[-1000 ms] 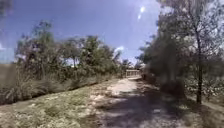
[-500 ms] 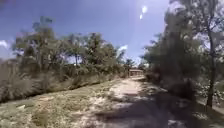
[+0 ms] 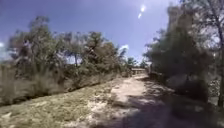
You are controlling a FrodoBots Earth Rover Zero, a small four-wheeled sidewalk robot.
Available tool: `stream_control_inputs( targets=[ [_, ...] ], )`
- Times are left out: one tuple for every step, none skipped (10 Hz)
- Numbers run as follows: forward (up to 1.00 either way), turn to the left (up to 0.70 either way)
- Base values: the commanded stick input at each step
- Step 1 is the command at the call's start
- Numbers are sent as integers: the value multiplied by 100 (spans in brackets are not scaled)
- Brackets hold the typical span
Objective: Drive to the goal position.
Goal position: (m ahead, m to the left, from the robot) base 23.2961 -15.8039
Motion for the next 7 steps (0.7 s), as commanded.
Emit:
stream_control_inputs(
  targets=[
    [70, 0],
    [70, 0],
    [70, 0],
    [70, 0],
    [70, 0],
    [70, 0],
    [70, 0]
  ],
)
